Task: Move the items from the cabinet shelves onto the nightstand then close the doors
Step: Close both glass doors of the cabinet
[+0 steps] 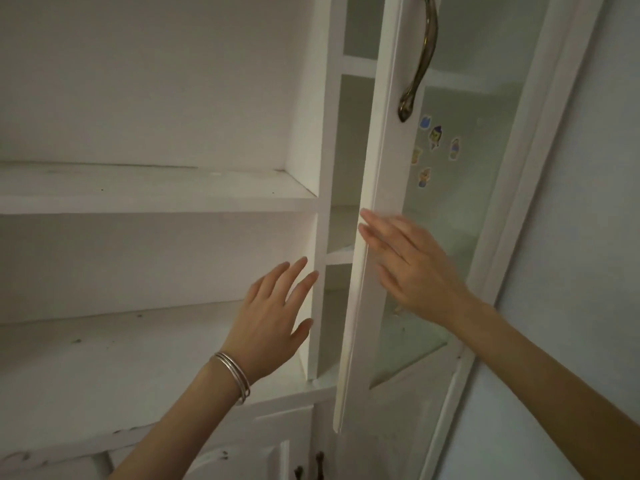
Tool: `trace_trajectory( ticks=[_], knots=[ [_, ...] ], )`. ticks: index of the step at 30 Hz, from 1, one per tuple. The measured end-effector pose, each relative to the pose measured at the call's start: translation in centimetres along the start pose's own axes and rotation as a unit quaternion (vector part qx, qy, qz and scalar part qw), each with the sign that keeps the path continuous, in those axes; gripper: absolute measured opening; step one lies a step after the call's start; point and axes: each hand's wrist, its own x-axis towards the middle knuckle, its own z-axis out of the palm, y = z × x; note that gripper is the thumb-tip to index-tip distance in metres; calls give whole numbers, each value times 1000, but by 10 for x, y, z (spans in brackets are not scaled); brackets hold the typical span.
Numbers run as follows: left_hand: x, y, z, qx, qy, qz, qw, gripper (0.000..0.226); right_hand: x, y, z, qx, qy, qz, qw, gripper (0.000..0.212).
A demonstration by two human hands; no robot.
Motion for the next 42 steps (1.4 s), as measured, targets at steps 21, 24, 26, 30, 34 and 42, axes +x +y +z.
trace_trajectory(
  ticks=[21, 24, 26, 30, 34, 42],
  knots=[
    [90, -3, 22, 59, 95, -48, 993, 98, 97, 65, 21, 27, 73, -20, 997, 88],
    [92, -4, 23, 57, 98, -51, 992, 106, 99, 64, 23, 26, 77, -14, 997, 91],
    [94, -2, 23, 55, 103, -51, 992, 108, 100, 65, 25, 26, 77, -14, 997, 91],
    [95, 0, 23, 52, 110, -50, 991, 110, 101, 69, 29, 30, 82, -18, 996, 91],
    [97, 2, 24, 50, 99, -62, 992, 113, 103, 69, 32, 41, 78, -16, 996, 91],
    [89, 13, 19, 95, 75, -43, 992, 105, 88, 75, 29, 53, 88, -68, 992, 59]
  ],
)
